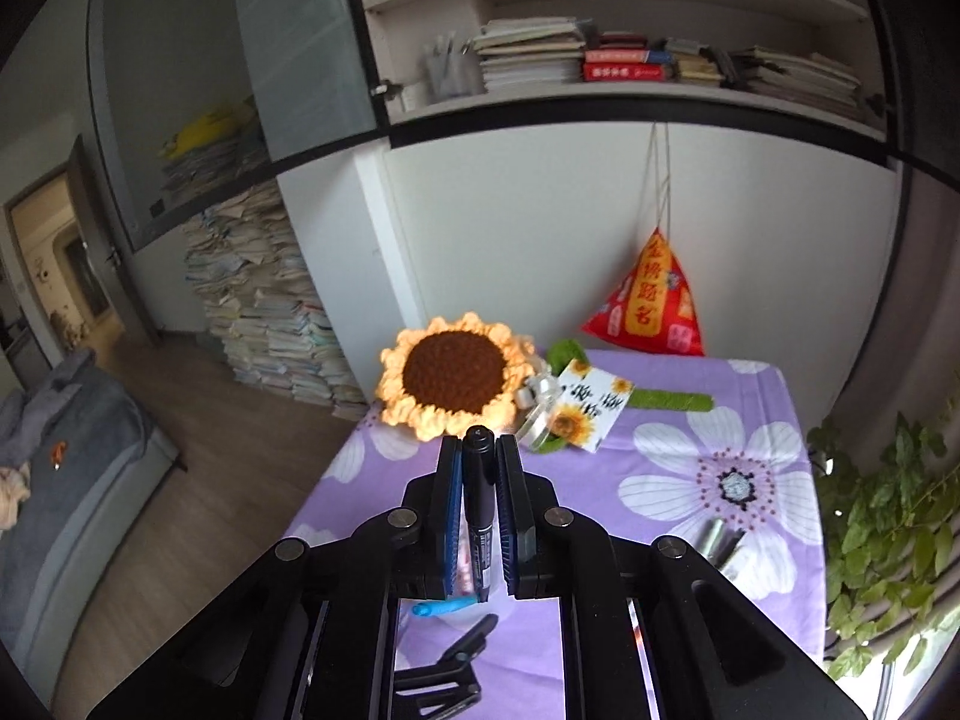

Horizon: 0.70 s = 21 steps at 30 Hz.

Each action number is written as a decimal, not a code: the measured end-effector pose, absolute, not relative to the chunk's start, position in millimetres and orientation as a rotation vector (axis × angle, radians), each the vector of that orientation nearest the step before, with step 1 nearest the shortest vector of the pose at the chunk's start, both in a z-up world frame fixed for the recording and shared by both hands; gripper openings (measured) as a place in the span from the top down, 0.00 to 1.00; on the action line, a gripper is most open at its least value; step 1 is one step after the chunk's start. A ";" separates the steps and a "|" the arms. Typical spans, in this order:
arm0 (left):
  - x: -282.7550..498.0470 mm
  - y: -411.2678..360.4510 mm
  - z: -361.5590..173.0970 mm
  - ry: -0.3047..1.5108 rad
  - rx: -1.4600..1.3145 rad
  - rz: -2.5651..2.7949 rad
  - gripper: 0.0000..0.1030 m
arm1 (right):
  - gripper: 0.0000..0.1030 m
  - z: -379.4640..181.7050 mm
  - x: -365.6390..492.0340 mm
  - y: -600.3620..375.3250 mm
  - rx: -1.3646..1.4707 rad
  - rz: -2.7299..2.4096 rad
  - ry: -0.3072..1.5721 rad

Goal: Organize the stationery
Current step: 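Carry the black marker with the right tool and release it into the cup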

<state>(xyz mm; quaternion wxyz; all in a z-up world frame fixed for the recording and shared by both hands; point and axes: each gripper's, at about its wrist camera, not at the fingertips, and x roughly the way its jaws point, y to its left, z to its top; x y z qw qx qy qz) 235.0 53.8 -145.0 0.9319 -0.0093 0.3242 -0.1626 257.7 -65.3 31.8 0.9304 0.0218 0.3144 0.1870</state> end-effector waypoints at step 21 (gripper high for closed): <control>235.4 53.9 -144.9 0.664 -0.020 -0.333 0.33 | 0.89 -35.0 269.2 -61.5 0.005 0.376 0.740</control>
